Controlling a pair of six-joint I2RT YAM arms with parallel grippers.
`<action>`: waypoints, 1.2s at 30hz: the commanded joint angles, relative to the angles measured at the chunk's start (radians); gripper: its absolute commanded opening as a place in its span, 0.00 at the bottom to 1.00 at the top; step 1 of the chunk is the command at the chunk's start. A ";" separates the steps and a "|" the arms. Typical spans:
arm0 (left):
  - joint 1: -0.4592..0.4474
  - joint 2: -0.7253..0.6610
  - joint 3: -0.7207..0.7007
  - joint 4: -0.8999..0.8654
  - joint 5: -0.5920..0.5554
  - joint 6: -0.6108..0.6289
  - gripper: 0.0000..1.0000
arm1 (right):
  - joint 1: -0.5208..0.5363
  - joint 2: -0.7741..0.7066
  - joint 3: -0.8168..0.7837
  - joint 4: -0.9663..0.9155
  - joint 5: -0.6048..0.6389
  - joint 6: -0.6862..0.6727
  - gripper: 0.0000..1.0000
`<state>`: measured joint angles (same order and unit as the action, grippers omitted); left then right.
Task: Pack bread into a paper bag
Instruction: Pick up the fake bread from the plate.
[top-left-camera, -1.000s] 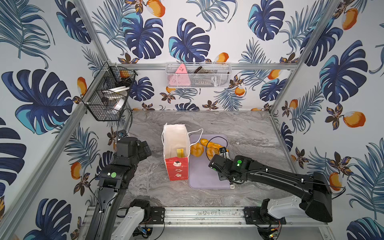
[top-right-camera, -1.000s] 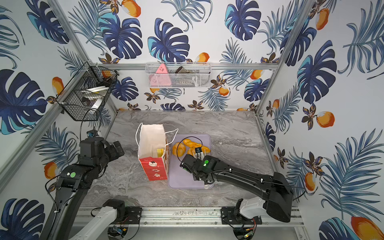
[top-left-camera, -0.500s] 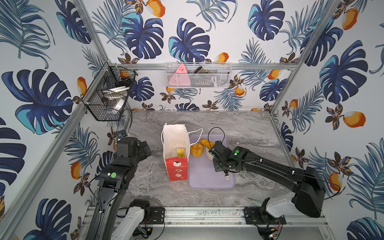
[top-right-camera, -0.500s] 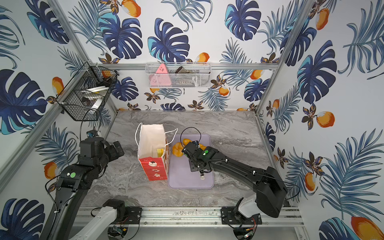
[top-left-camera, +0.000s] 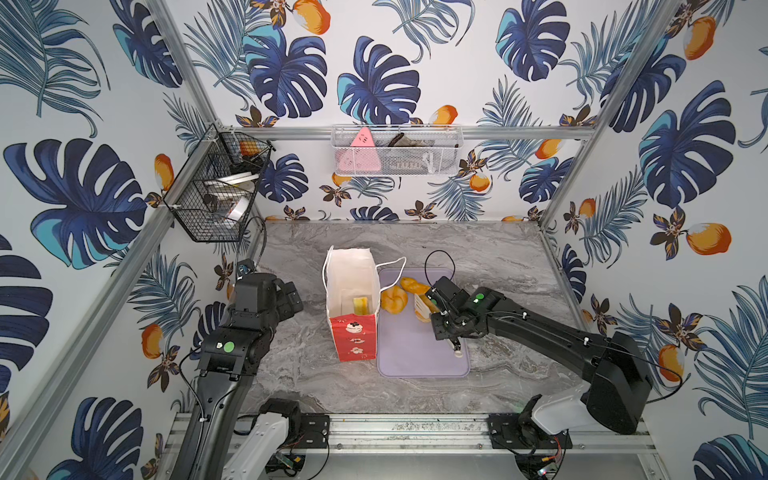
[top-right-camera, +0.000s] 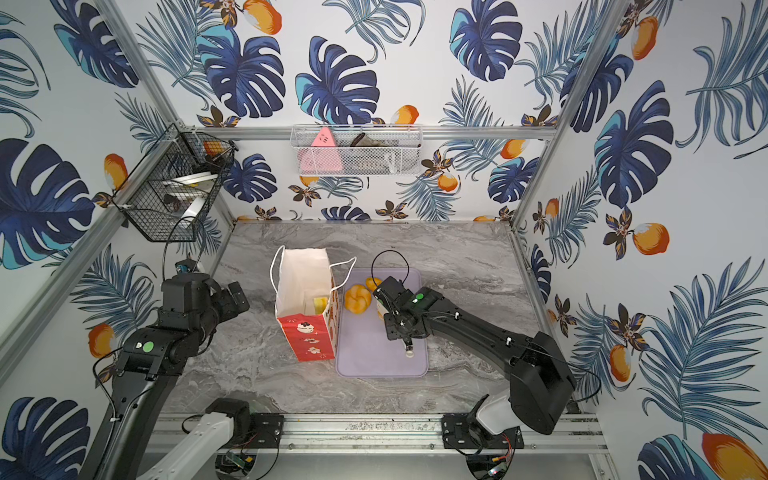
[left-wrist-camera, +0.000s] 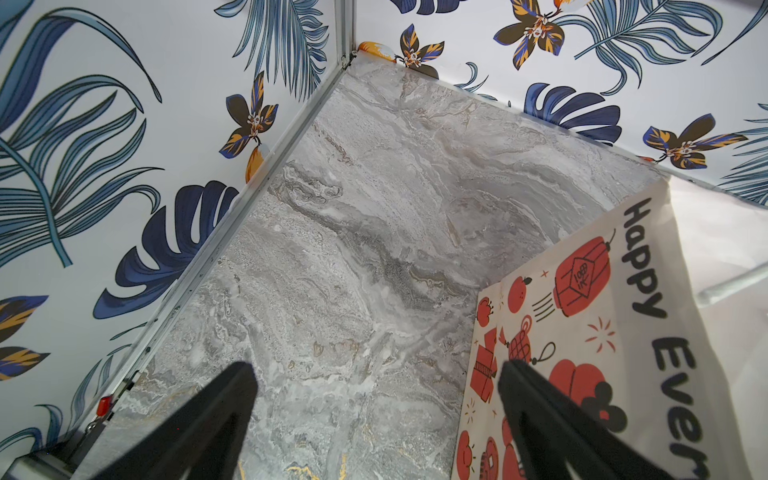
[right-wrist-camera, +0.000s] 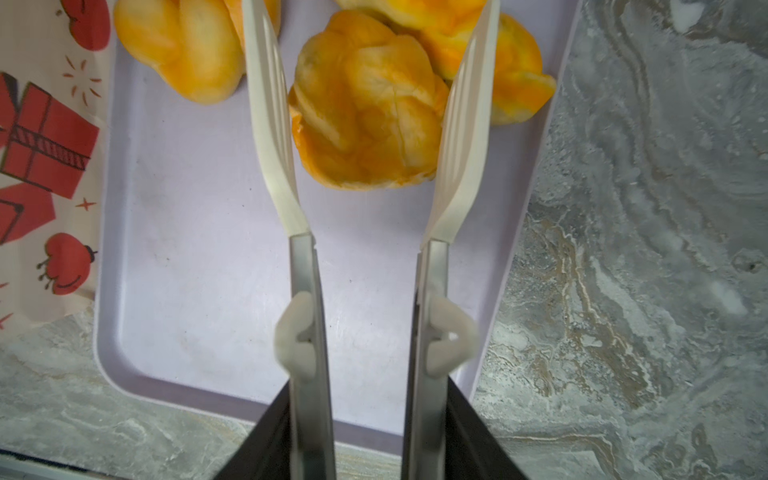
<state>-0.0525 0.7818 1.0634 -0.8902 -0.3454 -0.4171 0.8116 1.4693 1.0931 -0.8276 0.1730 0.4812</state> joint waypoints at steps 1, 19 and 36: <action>0.002 0.002 -0.001 0.028 -0.015 0.010 0.99 | 0.001 0.008 -0.015 0.012 -0.037 0.010 0.50; 0.002 0.012 0.001 0.037 -0.015 0.011 0.99 | 0.003 0.096 0.029 -0.067 -0.039 0.046 0.00; 0.002 0.008 0.001 0.041 -0.006 0.013 0.99 | 0.020 -0.207 0.427 -0.240 0.132 0.024 0.00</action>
<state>-0.0525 0.7910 1.0599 -0.8753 -0.3454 -0.4168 0.8299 1.2755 1.4654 -1.0435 0.2596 0.5301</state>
